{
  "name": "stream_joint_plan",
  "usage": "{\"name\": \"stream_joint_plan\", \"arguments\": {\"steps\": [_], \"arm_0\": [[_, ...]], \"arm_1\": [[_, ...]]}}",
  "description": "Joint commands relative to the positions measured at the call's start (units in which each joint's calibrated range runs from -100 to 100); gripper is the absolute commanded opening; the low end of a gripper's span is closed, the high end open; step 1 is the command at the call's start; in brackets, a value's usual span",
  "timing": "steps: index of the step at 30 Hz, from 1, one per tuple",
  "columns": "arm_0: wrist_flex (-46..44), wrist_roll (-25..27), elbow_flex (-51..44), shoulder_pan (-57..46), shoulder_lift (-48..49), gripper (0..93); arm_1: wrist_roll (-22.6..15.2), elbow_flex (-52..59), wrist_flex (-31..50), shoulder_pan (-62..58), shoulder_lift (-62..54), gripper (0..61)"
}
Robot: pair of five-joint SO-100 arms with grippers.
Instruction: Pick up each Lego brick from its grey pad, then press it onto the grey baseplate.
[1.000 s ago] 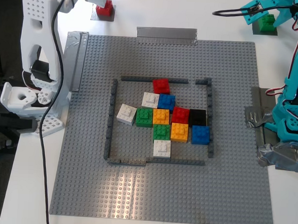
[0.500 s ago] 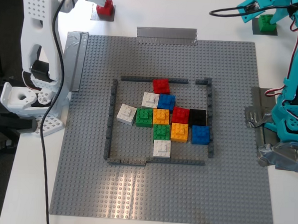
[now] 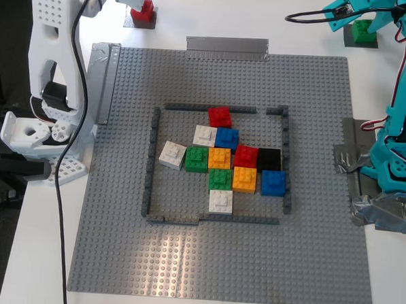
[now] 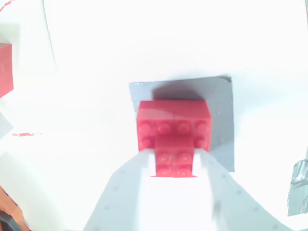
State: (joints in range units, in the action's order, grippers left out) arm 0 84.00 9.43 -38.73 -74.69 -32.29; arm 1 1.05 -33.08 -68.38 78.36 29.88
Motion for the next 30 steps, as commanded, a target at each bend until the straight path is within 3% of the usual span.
{"name": "stream_joint_plan", "arguments": {"steps": [1,5,15,20,25,30], "arm_0": [[0.1,-0.3,-2.4,-0.6,0.4,13.9],[0.1,-1.1,-2.4,-1.4,0.4,9.0],[0.1,-1.9,-2.3,-2.2,0.3,8.4],[0.1,-1.6,-2.4,-2.2,0.4,0.4],[0.9,-1.5,-2.4,-2.2,1.2,0.0],[10.8,0.8,-6.9,-1.5,4.1,0.0]], "arm_1": [[-0.1,-2.6,-0.5,0.6,-1.9,0.3],[-0.5,-4.4,0.0,0.5,-3.1,0.2],[-0.5,-19.6,-7.4,0.6,-5.2,0.2],[0.0,-16.4,-8.2,-0.1,-10.8,0.2],[0.9,-9.0,-8.0,-1.8,-18.4,0.2],[2.9,-0.8,-10.5,-5.3,-26.8,0.2]]}}
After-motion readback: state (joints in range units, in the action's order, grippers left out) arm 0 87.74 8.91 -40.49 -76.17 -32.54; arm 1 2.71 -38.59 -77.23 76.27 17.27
